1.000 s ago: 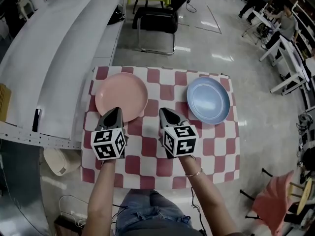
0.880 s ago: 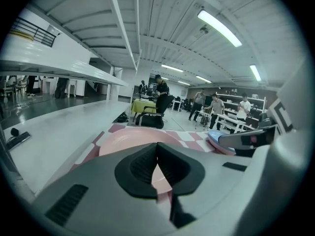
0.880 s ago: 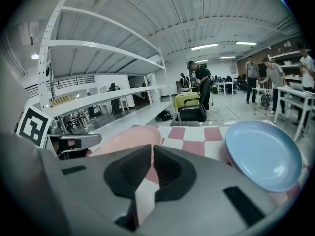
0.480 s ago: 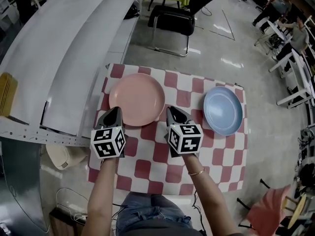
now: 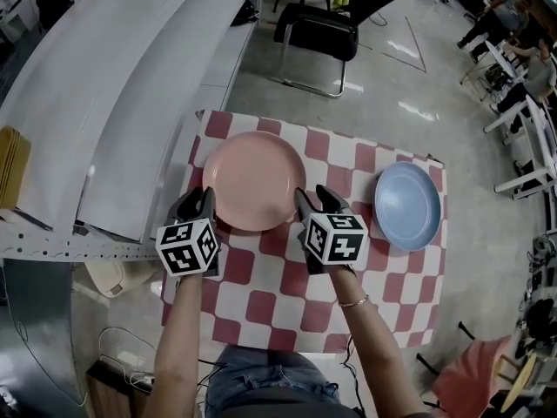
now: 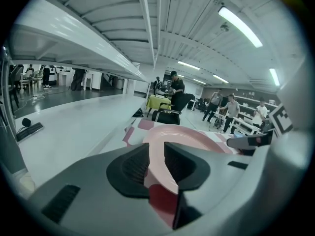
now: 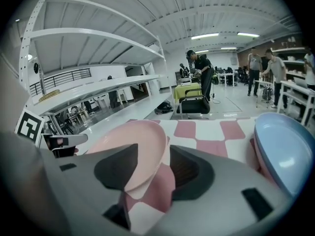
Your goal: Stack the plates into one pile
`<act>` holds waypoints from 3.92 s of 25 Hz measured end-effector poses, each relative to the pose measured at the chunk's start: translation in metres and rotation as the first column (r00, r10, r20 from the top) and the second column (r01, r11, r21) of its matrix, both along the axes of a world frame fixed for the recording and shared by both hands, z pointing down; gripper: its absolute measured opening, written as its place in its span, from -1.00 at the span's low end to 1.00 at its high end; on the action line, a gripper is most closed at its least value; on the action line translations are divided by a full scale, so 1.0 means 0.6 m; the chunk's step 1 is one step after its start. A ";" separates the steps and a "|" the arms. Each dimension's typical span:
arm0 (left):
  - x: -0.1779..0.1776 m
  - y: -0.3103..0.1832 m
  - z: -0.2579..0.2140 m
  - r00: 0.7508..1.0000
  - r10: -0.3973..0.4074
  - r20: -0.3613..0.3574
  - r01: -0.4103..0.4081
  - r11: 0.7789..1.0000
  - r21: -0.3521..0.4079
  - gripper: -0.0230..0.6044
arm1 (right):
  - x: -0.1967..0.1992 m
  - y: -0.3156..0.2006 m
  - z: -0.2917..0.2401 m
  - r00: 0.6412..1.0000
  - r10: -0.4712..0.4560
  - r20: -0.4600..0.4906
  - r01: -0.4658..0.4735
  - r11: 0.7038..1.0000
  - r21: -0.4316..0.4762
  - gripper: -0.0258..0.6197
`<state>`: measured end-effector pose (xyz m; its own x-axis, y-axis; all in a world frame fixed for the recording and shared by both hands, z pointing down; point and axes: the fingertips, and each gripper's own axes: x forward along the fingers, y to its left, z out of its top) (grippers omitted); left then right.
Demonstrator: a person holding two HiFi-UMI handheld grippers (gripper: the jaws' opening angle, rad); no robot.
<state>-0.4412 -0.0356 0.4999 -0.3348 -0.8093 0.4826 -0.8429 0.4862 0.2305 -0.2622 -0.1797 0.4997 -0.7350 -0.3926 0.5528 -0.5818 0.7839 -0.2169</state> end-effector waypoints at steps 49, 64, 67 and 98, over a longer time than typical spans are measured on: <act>-0.029 -0.057 0.052 0.998 -0.004 -0.063 -0.004 0.992 -0.129 -0.78 | -0.009 -0.044 0.047 0.990 0.054 -0.131 -0.062 0.996 -0.057 -0.64; 0.069 -0.116 -0.002 0.992 0.122 -0.043 -0.125 0.989 -0.081 -0.78 | 0.114 -0.062 0.001 0.977 0.183 -0.105 -0.188 0.982 -0.035 -0.64; 0.096 -0.130 -0.004 0.988 0.149 -0.048 -0.153 0.986 -0.074 -0.78 | 0.146 -0.067 -0.008 0.970 0.226 -0.093 -0.231 0.972 -0.042 -0.64; 0.359 -0.237 -0.035 0.889 0.455 -0.048 -0.457 0.888 -0.047 -0.77 | 0.444 -0.063 -0.043 0.860 0.502 -0.092 -0.505 0.863 -0.008 -0.64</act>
